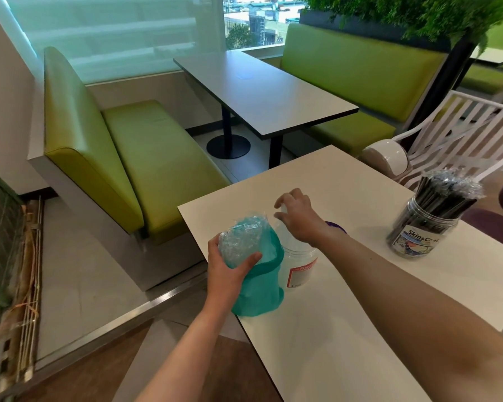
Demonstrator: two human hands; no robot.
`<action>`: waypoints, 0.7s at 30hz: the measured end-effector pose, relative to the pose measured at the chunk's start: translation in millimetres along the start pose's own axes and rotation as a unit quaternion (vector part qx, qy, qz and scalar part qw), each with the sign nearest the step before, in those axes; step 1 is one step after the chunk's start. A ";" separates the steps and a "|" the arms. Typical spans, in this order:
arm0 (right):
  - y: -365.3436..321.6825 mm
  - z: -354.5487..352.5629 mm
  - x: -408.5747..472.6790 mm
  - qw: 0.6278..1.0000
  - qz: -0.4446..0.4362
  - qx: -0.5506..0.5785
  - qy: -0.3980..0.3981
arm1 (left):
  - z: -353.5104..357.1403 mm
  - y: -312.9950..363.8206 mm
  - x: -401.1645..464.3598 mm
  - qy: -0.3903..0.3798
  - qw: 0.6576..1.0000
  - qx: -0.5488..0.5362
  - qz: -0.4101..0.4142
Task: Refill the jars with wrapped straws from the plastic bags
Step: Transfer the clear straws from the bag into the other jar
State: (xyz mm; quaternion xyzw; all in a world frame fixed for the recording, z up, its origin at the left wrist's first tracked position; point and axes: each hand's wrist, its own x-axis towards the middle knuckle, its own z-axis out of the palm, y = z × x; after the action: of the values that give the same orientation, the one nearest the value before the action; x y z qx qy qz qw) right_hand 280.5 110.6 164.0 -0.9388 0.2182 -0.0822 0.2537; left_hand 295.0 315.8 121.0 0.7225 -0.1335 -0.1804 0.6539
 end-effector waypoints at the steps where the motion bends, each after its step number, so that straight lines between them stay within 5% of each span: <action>1: 0.7 -2.7 0.1 1.000 0.004 0.001 0.024 | 0.0 -0.2 0.2 0.000 1.000 0.001 0.000; 5: 6.8 -10.6 -5.1 0.988 0.012 0.013 0.151 | 2.9 -0.2 -0.1 0.003 1.000 0.006 -0.001; 13: 28.7 -0.7 -24.0 0.996 0.048 0.005 0.077 | 3.3 -0.4 -0.9 -0.002 1.000 0.013 0.003; 21: 17.7 -9.0 -37.4 0.972 0.017 -0.104 0.212 | 3.3 -0.8 -1.3 -0.001 1.000 0.014 0.004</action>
State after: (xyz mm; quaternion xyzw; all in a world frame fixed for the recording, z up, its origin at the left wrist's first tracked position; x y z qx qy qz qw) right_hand 238.3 109.8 161.0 -0.9173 0.2900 -0.2521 0.1041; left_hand 292.4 313.5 120.1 0.7307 -0.1394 -0.1766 0.6446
